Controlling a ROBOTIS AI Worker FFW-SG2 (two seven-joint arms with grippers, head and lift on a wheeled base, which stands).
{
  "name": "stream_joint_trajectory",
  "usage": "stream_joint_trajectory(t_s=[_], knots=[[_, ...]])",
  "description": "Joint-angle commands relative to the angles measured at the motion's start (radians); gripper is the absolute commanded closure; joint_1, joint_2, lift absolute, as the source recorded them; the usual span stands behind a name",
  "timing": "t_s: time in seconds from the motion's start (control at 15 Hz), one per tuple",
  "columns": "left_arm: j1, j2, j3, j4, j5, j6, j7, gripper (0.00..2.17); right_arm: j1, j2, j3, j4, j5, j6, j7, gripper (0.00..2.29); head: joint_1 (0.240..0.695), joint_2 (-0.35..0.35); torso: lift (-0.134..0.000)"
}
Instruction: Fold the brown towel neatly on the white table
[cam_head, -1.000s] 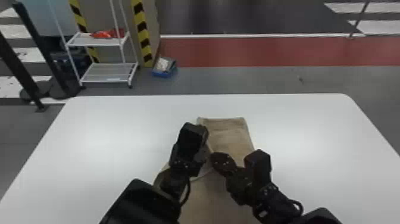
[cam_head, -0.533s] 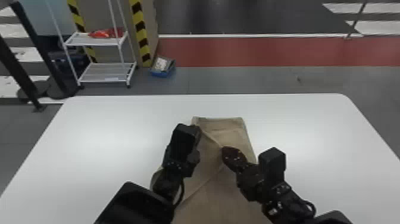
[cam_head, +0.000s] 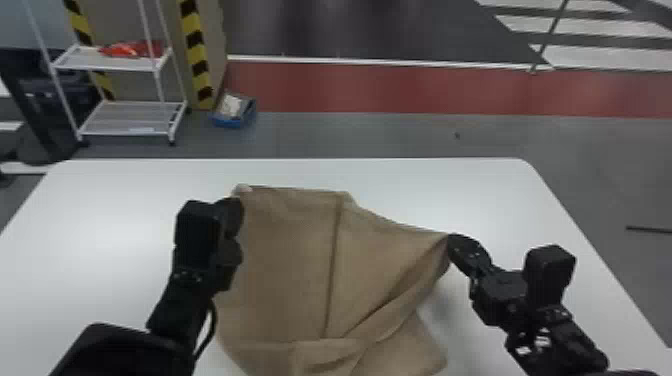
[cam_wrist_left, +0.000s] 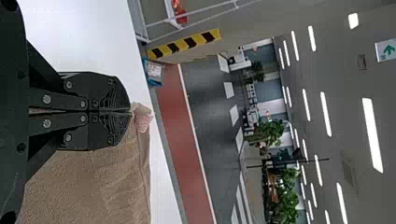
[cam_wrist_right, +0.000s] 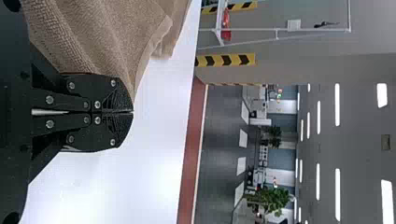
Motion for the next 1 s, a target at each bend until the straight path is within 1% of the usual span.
stream_joint_trajectory(t_s=[0.0, 0.07, 0.13, 0.2, 0.4, 0.47, 0.67, 0.93], knots=[[0.004, -0.001, 0.011, -0.006, 0.002, -0.006, 0.001, 1.16, 0.054, -0.015, -0.046, -0.028, -0.006, 0.0, 0.031, 1.1, 0.695, -0.11, -0.119], [0.005, -0.001, 0.01, -0.006, 0.002, -0.003, 0.004, 1.16, 0.067, -0.032, -0.045, -0.03, -0.005, -0.018, 0.031, 0.55, 0.695, -0.117, -0.119], [0.005, -0.001, 0.008, -0.004, 0.0, -0.006, 0.007, 1.16, 0.077, -0.039, -0.045, -0.027, 0.005, -0.037, 0.032, 0.2, 0.695, -0.121, -0.119], [0.01, -0.001, 0.008, -0.004, 0.0, -0.006, 0.007, 1.16, 0.081, -0.044, -0.045, -0.022, 0.011, -0.043, 0.032, 0.14, 0.695, -0.126, -0.119], [0.011, 0.0, 0.007, 0.003, 0.0, -0.012, 0.007, 1.16, 0.081, -0.059, -0.046, 0.002, 0.005, -0.046, 0.035, 0.14, 0.695, -0.138, -0.119], [0.011, -0.001, 0.007, 0.008, 0.0, -0.015, 0.007, 1.16, 0.08, -0.063, -0.046, 0.011, -0.001, -0.049, 0.047, 0.14, 0.695, -0.141, -0.119], [0.011, 0.0, 0.007, 0.017, 0.0, -0.021, 0.006, 1.16, 0.07, -0.064, -0.046, 0.048, 0.002, -0.064, 0.057, 0.19, 0.695, -0.146, -0.119], [0.01, 0.0, 0.011, 0.022, 0.002, -0.021, 0.004, 1.16, 0.038, -0.076, -0.045, 0.137, 0.006, -0.11, 0.058, 0.22, 0.695, -0.152, -0.119]])
